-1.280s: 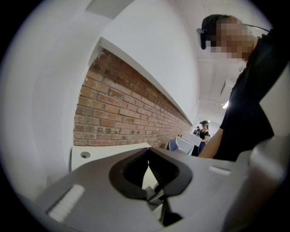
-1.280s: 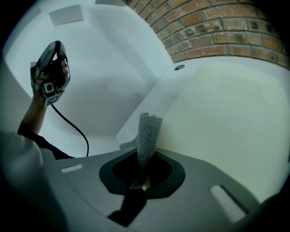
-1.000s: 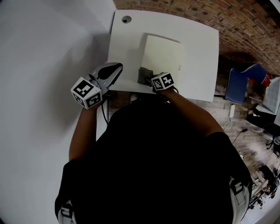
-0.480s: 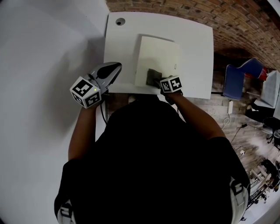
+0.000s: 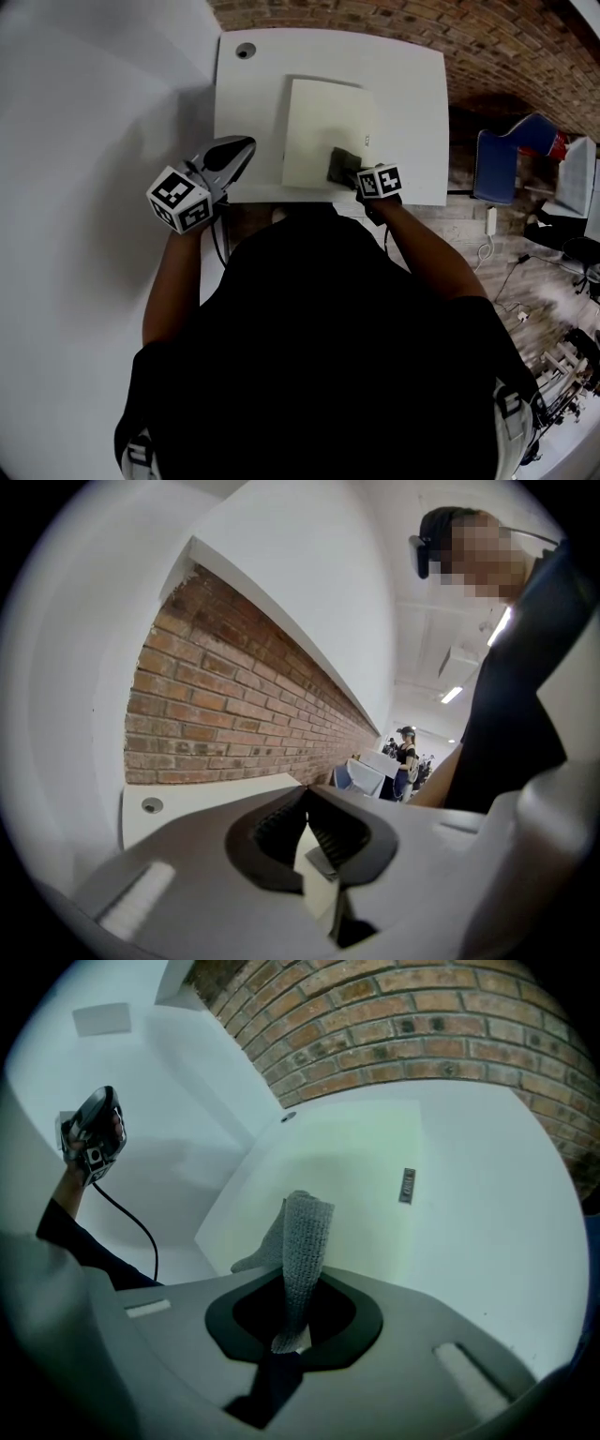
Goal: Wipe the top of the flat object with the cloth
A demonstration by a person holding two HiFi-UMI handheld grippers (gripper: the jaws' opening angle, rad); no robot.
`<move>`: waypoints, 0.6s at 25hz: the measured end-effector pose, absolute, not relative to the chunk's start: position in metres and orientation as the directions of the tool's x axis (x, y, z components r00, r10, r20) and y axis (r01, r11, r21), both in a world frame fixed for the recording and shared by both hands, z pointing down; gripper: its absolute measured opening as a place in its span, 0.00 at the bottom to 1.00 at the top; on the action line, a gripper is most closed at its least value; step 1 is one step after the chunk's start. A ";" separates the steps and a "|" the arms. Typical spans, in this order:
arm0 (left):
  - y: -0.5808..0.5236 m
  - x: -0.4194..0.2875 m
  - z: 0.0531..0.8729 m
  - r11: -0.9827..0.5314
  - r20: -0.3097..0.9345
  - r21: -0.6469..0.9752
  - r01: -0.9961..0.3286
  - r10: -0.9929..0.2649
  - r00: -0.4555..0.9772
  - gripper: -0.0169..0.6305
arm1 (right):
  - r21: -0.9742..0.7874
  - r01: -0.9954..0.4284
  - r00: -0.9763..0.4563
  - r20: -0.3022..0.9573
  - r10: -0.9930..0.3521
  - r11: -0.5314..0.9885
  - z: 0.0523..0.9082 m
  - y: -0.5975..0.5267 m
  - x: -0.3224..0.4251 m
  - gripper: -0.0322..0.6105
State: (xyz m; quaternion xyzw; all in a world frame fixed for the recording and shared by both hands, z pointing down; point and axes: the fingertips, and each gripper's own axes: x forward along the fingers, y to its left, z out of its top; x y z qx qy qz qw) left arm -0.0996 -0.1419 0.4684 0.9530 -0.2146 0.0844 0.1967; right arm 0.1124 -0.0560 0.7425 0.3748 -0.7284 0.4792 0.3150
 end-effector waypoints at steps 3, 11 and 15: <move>-0.142 -0.096 0.471 -0.833 0.250 0.342 -0.435 -0.366 0.897 0.03 | -0.448 -0.860 -0.502 0.828 -0.251 0.242 0.744 -0.053 0.128 0.07; -0.140 -0.086 0.470 -0.846 0.241 0.337 -0.413 -0.346 0.906 0.03 | -0.411 -0.888 -0.455 0.851 -0.263 0.206 0.747 -0.045 0.159 0.07; -0.141 -0.086 0.470 -0.846 0.237 0.335 -0.414 -0.350 0.906 0.03 | -0.399 -0.898 -0.436 0.860 -0.264 0.185 0.749 -0.042 0.170 0.07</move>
